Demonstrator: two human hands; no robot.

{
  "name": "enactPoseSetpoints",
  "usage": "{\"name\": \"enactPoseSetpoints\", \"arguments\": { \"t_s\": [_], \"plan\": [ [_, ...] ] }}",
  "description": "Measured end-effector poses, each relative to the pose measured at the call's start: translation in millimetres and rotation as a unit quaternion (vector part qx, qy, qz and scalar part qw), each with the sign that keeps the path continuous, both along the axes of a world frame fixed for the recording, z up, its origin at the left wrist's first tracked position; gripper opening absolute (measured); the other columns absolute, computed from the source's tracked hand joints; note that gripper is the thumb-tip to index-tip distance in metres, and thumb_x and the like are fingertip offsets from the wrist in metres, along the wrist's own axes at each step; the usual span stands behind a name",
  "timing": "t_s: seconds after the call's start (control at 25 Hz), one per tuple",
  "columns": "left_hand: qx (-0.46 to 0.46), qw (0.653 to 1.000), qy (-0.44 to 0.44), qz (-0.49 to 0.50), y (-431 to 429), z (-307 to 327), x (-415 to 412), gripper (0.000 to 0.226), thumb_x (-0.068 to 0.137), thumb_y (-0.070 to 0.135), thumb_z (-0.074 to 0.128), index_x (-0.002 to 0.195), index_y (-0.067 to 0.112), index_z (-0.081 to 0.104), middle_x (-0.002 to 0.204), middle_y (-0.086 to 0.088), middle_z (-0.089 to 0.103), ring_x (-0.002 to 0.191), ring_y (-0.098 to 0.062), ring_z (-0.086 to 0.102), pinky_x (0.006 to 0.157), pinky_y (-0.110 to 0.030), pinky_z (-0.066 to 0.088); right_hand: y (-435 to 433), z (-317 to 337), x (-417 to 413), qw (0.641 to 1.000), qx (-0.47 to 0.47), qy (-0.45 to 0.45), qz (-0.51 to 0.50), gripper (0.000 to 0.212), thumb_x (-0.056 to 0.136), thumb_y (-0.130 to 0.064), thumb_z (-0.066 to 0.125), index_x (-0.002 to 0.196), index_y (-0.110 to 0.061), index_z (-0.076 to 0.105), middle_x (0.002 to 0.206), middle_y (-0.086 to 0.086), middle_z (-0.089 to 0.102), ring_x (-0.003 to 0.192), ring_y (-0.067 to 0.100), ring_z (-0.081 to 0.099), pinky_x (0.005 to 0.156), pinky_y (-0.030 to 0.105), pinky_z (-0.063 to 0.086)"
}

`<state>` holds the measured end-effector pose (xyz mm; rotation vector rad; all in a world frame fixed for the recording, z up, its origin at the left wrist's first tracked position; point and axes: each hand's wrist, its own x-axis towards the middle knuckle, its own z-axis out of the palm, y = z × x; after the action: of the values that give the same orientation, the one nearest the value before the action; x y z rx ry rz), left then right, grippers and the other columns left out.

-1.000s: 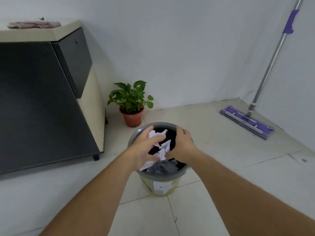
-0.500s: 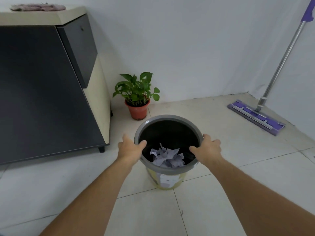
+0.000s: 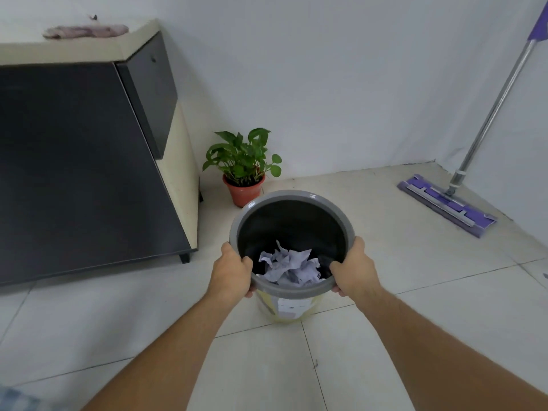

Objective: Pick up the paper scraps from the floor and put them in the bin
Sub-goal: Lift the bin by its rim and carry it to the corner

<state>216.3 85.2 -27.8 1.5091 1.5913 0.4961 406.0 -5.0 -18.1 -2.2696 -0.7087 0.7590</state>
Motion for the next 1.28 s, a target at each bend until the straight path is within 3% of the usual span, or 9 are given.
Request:
{"name": "enactPoseSetpoints", "arguments": {
  "t_s": [0.2,0.44,0.64,0.8,1.08,1.28],
  "plan": [
    [0.012,1.000,-0.016,0.012,-11,132,-16,0.017,0.098,0.017,0.045,0.114,0.014,0.040,0.092,-0.016,0.064,0.053,-0.022,0.065,0.036,-0.021,0.046,-3,130,-7,0.999,0.018,-0.038,0.025,0.044,0.092,-0.012,0.055,0.129,-0.022,0.032,0.101,0.015,0.063,0.078,0.032,0.070,0.067,0.045,0.063],
    [0.056,0.997,-0.055,0.018,-8,390,-39,0.017,0.096,0.016,0.043,0.112,0.012,0.043,0.090,-0.019,0.066,0.053,-0.027,0.065,0.044,-0.033,0.055,4,389,-15,0.994,0.082,-0.041,0.056,0.037,0.090,-0.012,0.054,0.122,-0.018,0.037,0.097,0.017,0.065,0.072,0.031,0.070,0.041,0.026,0.050],
    [0.122,0.990,-0.066,0.029,3,610,-52,0.017,0.097,0.016,0.045,0.113,0.011,0.045,0.086,-0.020,0.067,0.047,-0.021,0.064,0.040,-0.026,0.050,14,611,-25,0.985,0.149,-0.052,0.074,0.042,0.089,-0.009,0.054,0.127,-0.016,0.038,0.102,0.018,0.065,0.072,0.031,0.070,0.037,0.022,0.046],
    [0.172,0.983,-0.059,0.037,3,768,-56,0.016,0.098,0.019,0.049,0.113,0.015,0.045,0.085,-0.013,0.065,0.049,-0.017,0.066,0.037,-0.019,0.049,10,765,-33,0.976,0.193,-0.061,0.073,0.042,0.091,-0.009,0.055,0.128,-0.016,0.038,0.103,0.017,0.063,0.066,0.028,0.069,0.045,0.027,0.051],
    [0.194,0.977,-0.082,0.033,-34,948,-60,0.008,0.096,0.018,0.051,0.103,0.014,0.053,0.077,-0.013,0.068,0.044,-0.015,0.065,0.037,-0.020,0.050,-27,937,-30,0.972,0.219,-0.030,0.080,0.041,0.086,-0.003,0.050,0.126,-0.008,0.043,0.097,0.024,0.068,0.054,0.024,0.062,0.043,0.027,0.048],
    [0.196,0.974,-0.108,0.032,-57,1013,-58,0.011,0.095,0.013,0.048,0.102,0.007,0.055,0.074,-0.016,0.067,0.045,-0.019,0.062,0.040,-0.023,0.052,-50,1007,-29,0.966,0.237,-0.055,0.083,0.039,0.088,-0.004,0.050,0.126,-0.006,0.045,0.097,0.024,0.068,0.057,0.026,0.062,0.044,0.027,0.047]
  ]
}}
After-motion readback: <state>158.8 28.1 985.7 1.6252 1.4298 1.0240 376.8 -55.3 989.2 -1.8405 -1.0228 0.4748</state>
